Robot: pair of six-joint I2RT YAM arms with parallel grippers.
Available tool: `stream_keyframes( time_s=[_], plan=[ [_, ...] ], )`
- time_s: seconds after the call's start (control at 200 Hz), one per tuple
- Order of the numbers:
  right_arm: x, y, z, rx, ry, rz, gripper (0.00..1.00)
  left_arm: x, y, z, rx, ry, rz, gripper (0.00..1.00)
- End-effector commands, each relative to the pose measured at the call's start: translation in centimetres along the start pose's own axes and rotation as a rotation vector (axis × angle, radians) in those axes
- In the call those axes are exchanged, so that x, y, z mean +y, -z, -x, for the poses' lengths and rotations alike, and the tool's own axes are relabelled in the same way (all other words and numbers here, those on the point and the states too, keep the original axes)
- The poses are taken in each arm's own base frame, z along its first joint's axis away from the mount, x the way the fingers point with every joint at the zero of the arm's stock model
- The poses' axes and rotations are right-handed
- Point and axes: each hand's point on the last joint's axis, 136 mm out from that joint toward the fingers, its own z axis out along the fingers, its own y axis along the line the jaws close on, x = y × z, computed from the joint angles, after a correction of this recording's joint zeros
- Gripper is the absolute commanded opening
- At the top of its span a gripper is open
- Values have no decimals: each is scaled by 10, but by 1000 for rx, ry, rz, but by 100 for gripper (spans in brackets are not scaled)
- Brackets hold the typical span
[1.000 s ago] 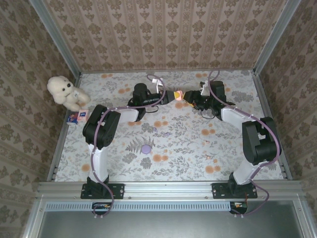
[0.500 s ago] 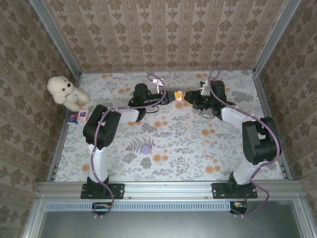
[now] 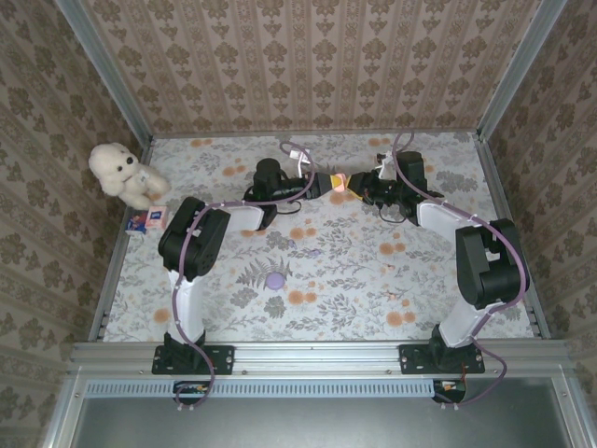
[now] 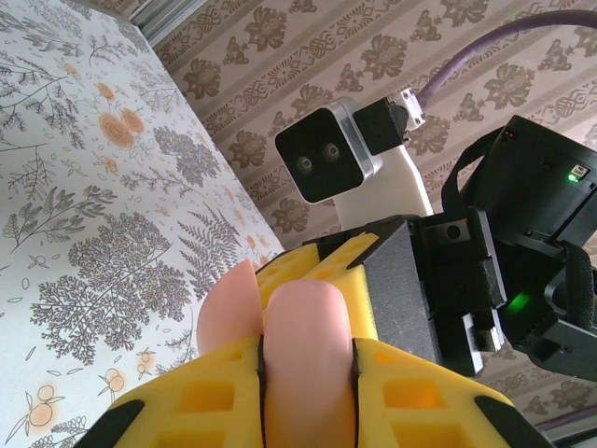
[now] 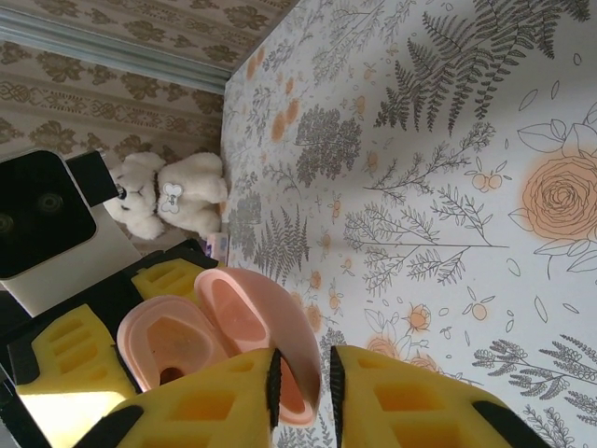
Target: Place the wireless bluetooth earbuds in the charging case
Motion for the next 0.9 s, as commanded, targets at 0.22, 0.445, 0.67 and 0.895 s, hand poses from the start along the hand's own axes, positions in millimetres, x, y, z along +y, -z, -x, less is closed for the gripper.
stream_keyframes(
  time_s=[0.22, 0.445, 0.67, 0.895],
  plan=[
    [3, -1, 5, 3, 33, 10, 19, -26, -10, 5, 20, -50, -78, 0],
    [0, 0, 3, 7, 39, -5, 13, -28, -12, 8, 16, -52, -82, 0],
    [-2, 2, 5, 3, 45, -25, 7, -28, -13, 8, 18, -53, -82, 2],
    [-5, 6, 8, 1, 60, -88, 0, -23, -14, 6, 7, -51, -63, 32]
  ],
)
